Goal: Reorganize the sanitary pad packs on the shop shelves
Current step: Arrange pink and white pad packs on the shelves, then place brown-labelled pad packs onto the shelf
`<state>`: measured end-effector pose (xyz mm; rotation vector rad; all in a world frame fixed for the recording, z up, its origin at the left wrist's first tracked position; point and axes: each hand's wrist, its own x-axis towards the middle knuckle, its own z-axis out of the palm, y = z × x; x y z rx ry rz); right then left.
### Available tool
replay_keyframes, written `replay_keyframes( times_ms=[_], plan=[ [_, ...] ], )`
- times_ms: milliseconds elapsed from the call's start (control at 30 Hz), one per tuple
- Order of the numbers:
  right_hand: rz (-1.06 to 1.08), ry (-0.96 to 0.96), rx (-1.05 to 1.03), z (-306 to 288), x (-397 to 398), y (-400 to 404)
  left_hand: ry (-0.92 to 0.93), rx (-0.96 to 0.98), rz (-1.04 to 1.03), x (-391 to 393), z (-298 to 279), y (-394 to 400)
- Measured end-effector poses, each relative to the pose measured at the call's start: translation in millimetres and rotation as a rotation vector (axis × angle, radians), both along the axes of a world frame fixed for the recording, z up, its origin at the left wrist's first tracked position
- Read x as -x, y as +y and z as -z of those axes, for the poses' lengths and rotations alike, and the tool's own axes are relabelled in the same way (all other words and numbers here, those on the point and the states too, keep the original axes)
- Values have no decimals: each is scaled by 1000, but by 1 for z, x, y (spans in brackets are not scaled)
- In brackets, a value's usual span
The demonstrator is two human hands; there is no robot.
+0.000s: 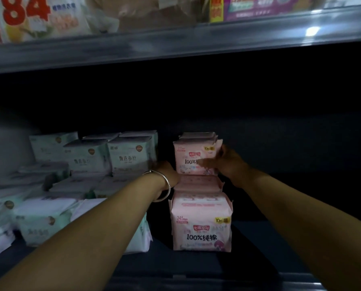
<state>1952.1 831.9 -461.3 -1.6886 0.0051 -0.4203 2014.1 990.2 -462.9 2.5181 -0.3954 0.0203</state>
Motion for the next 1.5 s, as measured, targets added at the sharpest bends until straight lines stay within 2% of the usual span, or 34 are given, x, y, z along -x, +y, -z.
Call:
replay_keyframes(
  times_ms=[300, 700, 767, 933, 1133, 1267, 1433, 1500],
  plan=[
    [71, 59, -9, 5, -16, -3, -7, -50, 46, -10, 8, -1],
    [86, 170, 87, 7, 17, -11, -66, -73, 29, 12, 4, -5],
    [161, 191, 202, 6, 34, -12, -112, -113, 16, 27, -2, -7],
    [279, 200, 700, -1, 95, -13, -289, -187, 61, 83, -13, -14],
    [344, 157, 1036, 23, 182, -4, -426, -227, 136, 181, 4, -10],
    [352, 128, 1138, 57, 254, 2, -450, -217, 160, 251, 45, -7],
    [283, 134, 1206, 122, 334, -7, -349, -324, 238, 329, 113, -9],
    [243, 206, 1226, 149, 364, -15, -292, -361, 260, 356, 141, -14]
  ],
)
